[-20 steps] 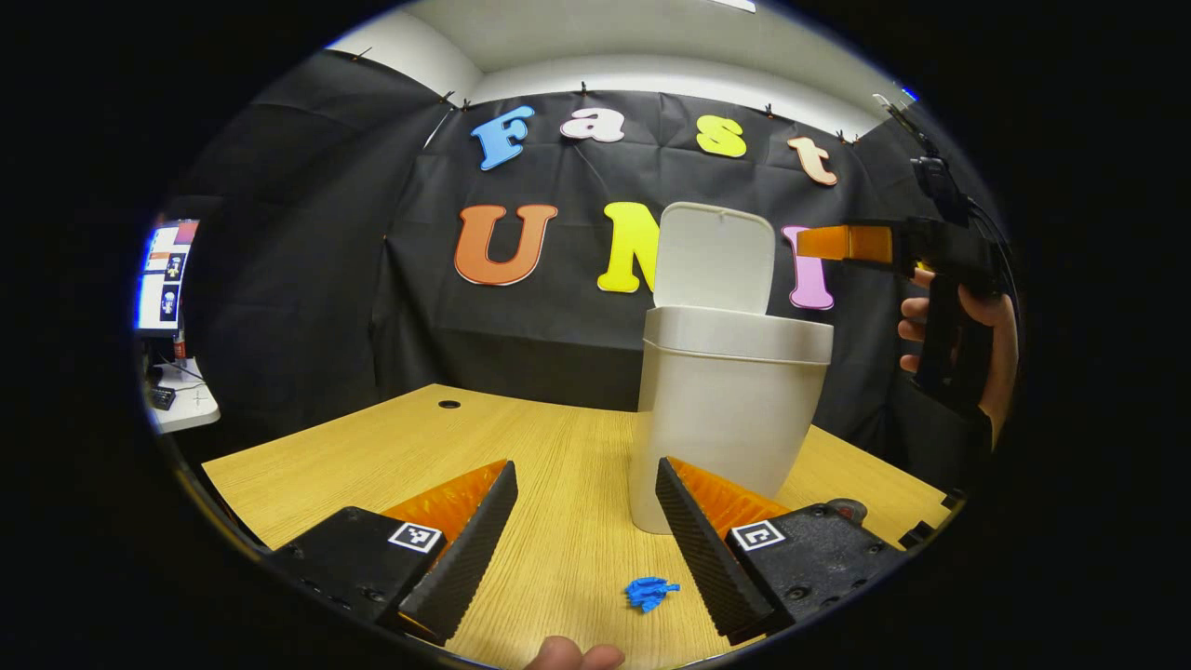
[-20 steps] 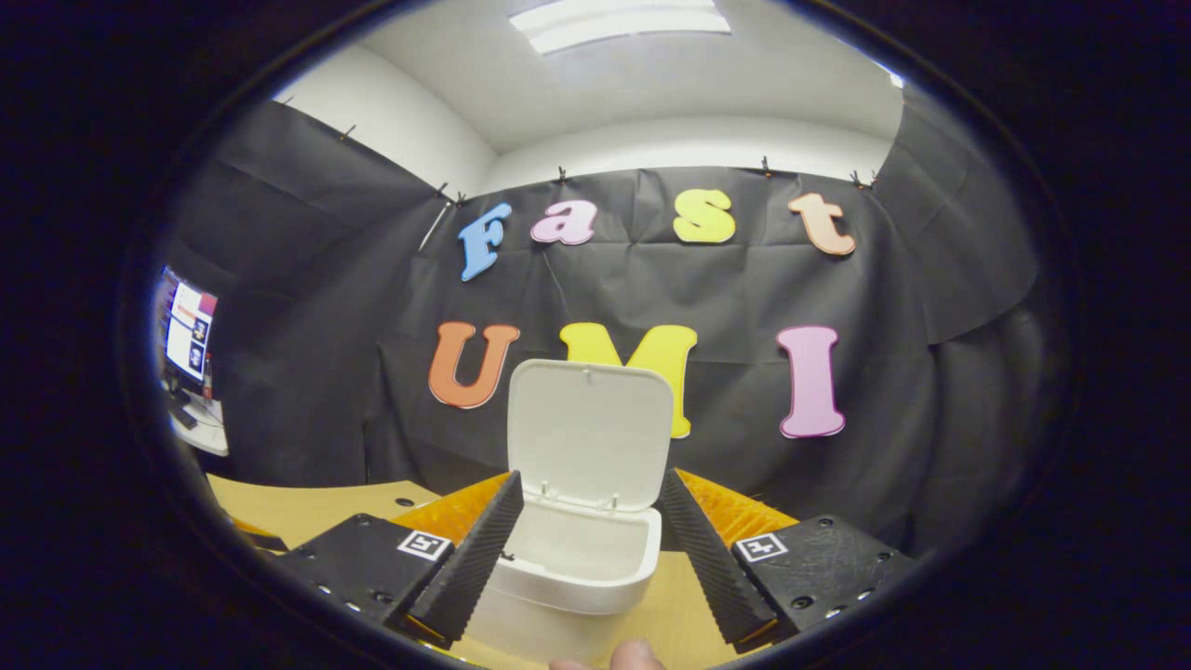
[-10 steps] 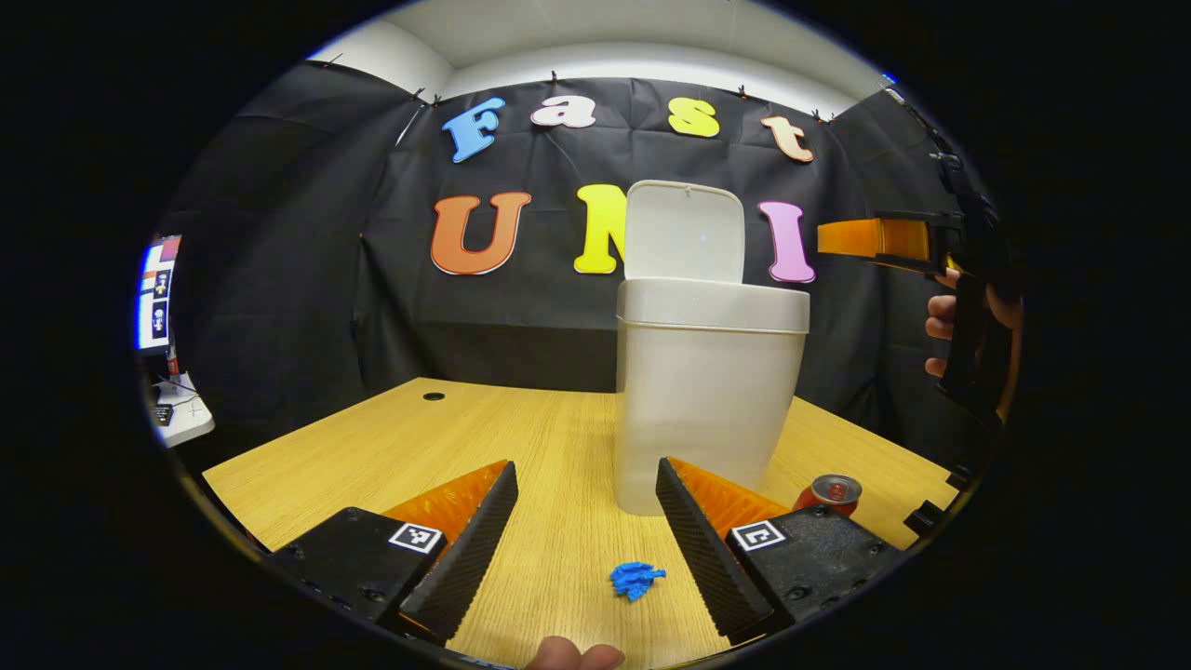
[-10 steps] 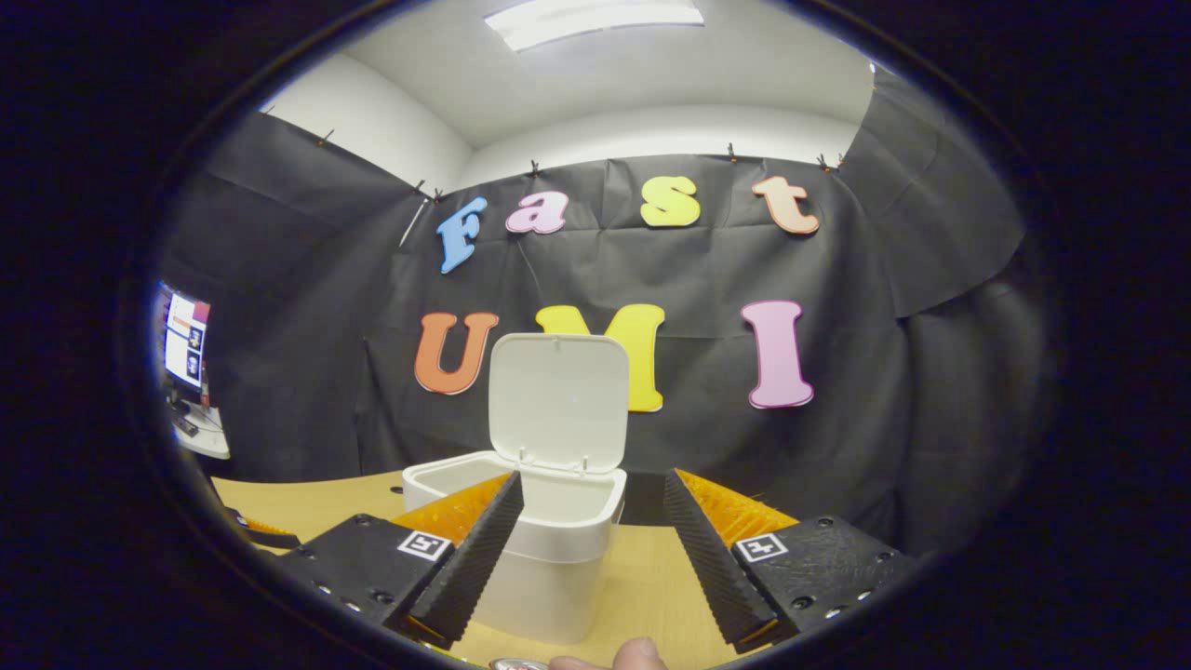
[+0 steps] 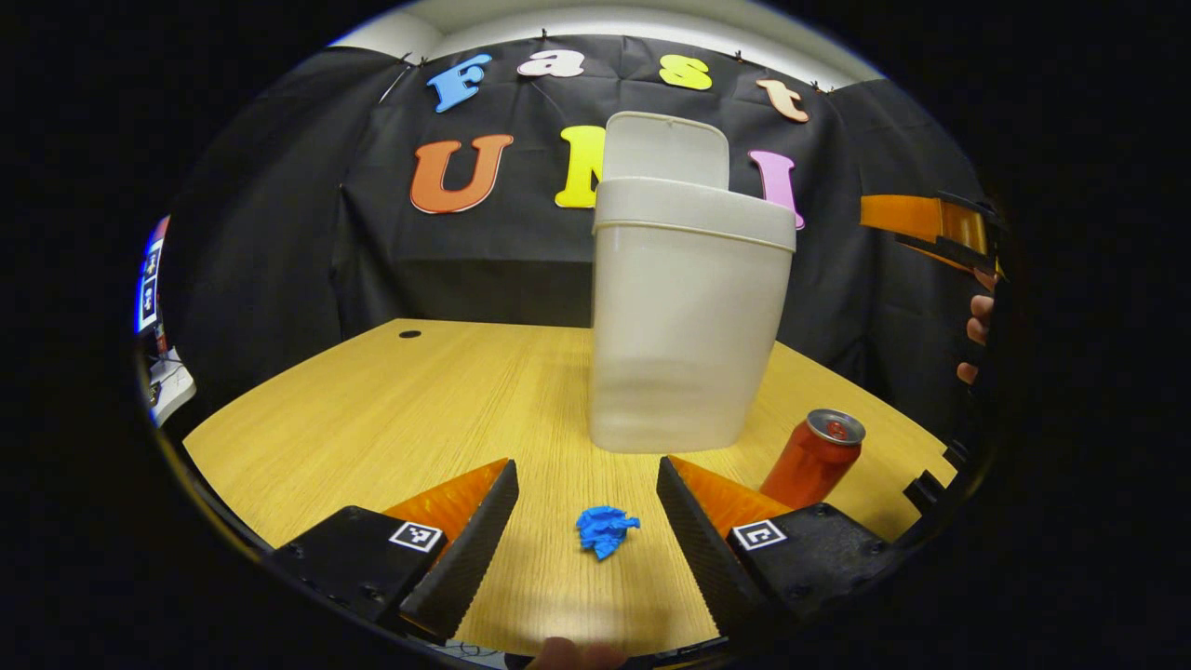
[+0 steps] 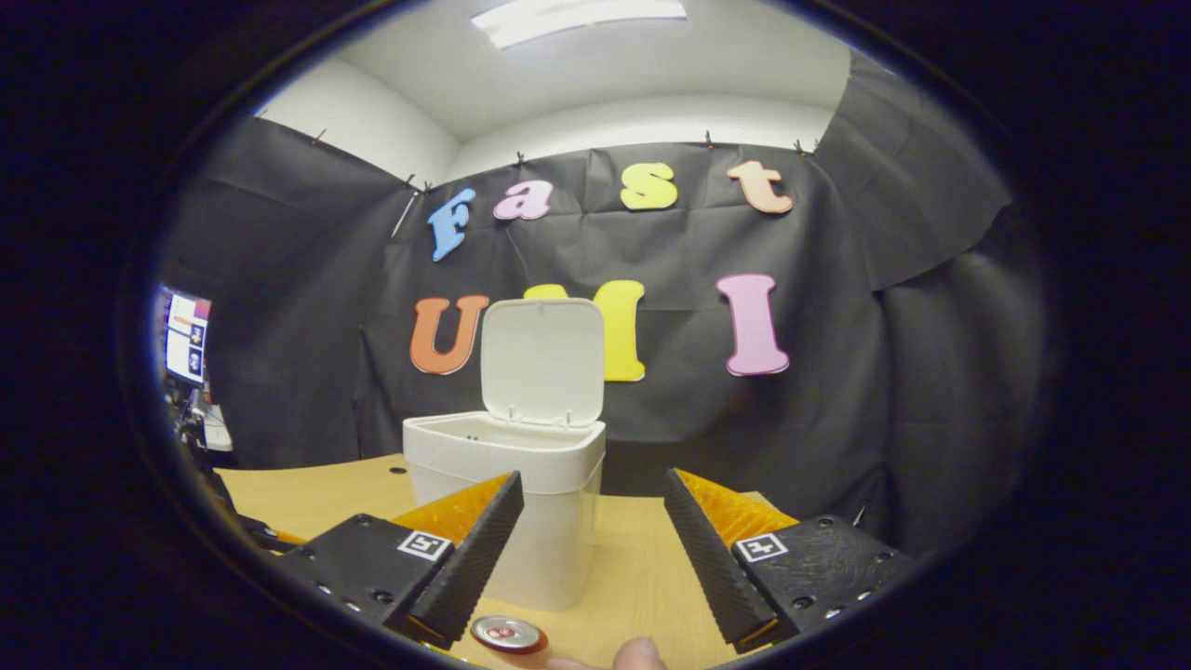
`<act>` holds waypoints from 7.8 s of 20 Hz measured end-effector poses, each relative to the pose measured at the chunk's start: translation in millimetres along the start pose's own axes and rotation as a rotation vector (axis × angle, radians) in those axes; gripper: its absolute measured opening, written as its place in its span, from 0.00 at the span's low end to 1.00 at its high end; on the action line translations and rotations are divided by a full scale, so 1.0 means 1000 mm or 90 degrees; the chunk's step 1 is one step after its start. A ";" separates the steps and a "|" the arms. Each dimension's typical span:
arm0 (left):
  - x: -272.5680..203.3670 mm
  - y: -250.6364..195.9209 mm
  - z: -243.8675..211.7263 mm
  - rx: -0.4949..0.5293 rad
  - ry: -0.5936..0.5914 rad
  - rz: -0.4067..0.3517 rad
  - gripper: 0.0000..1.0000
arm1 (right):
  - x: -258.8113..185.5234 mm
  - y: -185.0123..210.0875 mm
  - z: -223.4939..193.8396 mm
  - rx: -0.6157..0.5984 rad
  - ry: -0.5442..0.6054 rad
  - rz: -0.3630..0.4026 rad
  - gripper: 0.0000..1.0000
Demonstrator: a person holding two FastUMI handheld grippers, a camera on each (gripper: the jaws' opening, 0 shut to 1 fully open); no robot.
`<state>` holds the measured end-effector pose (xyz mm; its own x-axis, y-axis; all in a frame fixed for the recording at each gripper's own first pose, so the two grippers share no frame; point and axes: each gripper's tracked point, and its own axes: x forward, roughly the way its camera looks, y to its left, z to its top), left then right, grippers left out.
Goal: Press the lid of the desktop garbage bin to open it, pick up the crumpled paper on the desktop and throw it into the bin, then pick up the pop can on the desktop and drop it into the bin, and finally close the garbage bin lid.
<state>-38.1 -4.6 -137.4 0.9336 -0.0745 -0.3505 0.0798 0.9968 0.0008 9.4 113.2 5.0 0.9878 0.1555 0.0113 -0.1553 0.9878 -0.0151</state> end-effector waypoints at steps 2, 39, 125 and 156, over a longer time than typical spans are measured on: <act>0.003 -0.004 -0.011 0.004 0.022 -0.003 0.97 | -0.007 0.000 -0.013 0.008 0.009 0.003 0.97; 0.025 0.019 -0.051 -0.009 0.084 0.034 0.32 | -0.071 0.028 -0.124 0.043 0.146 0.053 0.97; 0.119 -0.036 0.284 0.055 -0.214 -0.023 0.39 | -0.058 -0.031 -0.150 0.115 0.290 0.033 0.76; 0.022 0.020 0.228 0.054 -0.246 0.006 1.00 | -0.016 -0.004 -0.028 -0.017 0.159 0.066 0.75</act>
<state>63.8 7.6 68.0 0.9959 -0.0862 0.0286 0.0835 0.9929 0.0848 -5.0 106.6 -23.5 0.9397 0.2443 -0.2392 -0.2587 0.9655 -0.0302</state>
